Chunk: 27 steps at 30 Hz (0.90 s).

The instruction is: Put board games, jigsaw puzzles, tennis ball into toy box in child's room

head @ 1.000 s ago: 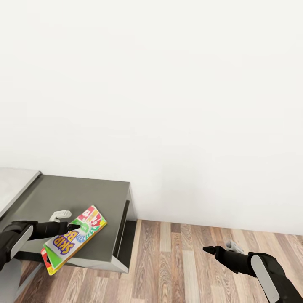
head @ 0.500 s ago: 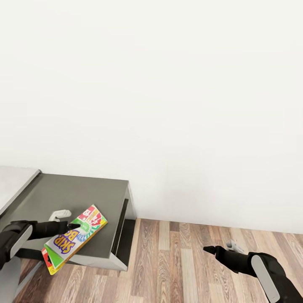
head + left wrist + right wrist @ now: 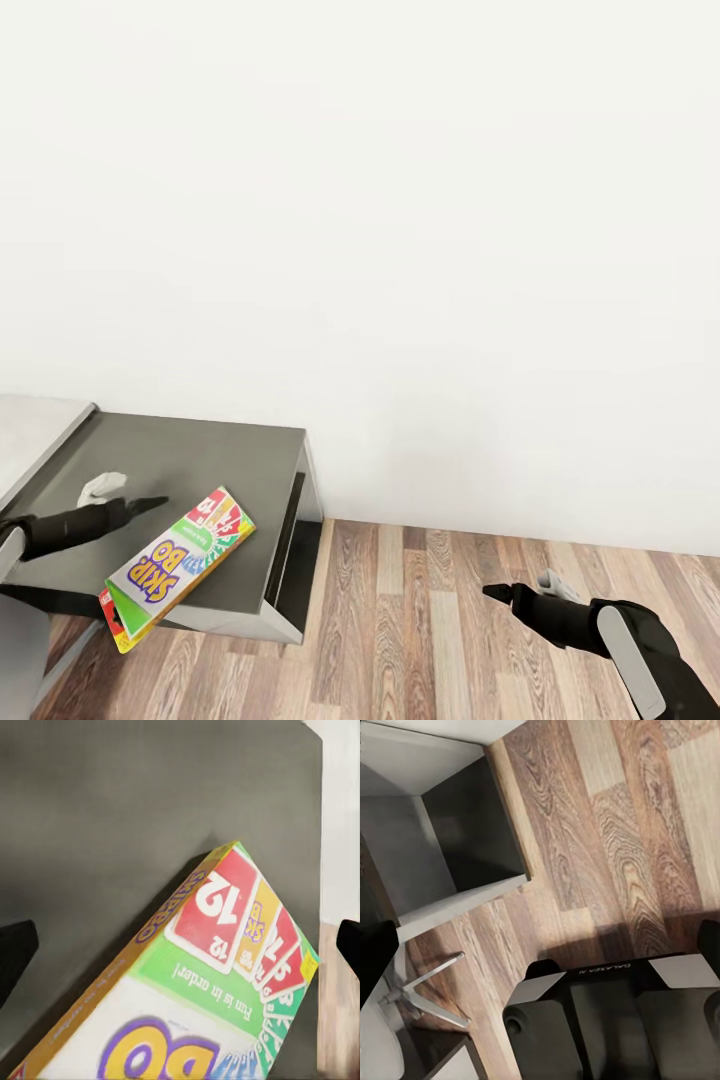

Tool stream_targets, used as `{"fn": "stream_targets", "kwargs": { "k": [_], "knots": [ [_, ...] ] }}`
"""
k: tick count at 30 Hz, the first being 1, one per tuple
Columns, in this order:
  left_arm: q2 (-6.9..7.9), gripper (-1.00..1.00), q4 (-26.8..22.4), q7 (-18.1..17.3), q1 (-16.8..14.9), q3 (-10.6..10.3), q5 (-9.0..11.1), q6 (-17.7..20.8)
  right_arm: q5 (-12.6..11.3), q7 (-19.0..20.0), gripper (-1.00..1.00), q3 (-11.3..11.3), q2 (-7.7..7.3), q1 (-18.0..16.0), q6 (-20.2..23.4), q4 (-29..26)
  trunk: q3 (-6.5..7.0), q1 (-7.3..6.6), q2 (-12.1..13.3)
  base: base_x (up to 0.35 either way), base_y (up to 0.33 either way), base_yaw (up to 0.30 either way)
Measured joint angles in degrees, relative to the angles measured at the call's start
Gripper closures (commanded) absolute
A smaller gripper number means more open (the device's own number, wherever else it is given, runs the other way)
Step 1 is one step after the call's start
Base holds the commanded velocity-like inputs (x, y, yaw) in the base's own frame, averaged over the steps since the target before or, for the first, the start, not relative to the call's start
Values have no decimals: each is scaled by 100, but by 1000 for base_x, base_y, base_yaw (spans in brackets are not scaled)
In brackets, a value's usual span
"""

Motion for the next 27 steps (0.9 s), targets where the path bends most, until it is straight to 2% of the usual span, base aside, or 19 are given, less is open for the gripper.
{"fn": "stream_targets", "kwargs": {
  "k": [3,4,5,11,14,19,21,23,24,25,27],
  "knots": [
    [188,-100,8,-873,9,79,2,93,-14,13,-100,0,4,0,2,-18,0,0,0,0,0,0],
    [215,-100,10,-1013,11,85,2,105,-17,14,-100,2,4,0,4,-24,0,0,0,0,0,0],
    [291,-100,16,-1359,14,96,5,128,-24,16,-100,5,5,0,6,-38,0,0,0,0,0,0],
    [449,-100,33,-2280,24,108,22,208,-47,24,-100,16,6,0,3,-54,0,0,0,0,0,0],
    [470,-100,35,-2754,27,109,24,320,-55,20,-100,37,12,0,3,-52,0,0,0,0,0,0],
    [475,-100,36,-3303,27,104,23,490,-74,20,-100,72,73,0,-66,-35,0,0,0,0,0,0],
    [473,-100,33,-3475,27,98,30,571,-76,26,-100,80,208,0,-187,-28,0,0,0,0,0,0],
    [436,-100,24,-3634,27,81,37,692,-51,34,-100,90,497,0,-322,-22,0,0,0,0,0,0],
    [420,-100,19,-3660,27,72,38,726,-35,35,-100,93,582,0,-345,-18,0,0,0,0,0,0],
    [370,-100,13,-3695,28,58,39,795,-30,37,-100,112,726,0,-374,-13,0,0,1,0,0,0],
    [173,-100,-13,-3735,29,34,40,944,-14,39,-100,238,934,0,-407,-13,0,0,1,0,0,0]
  ]
}}
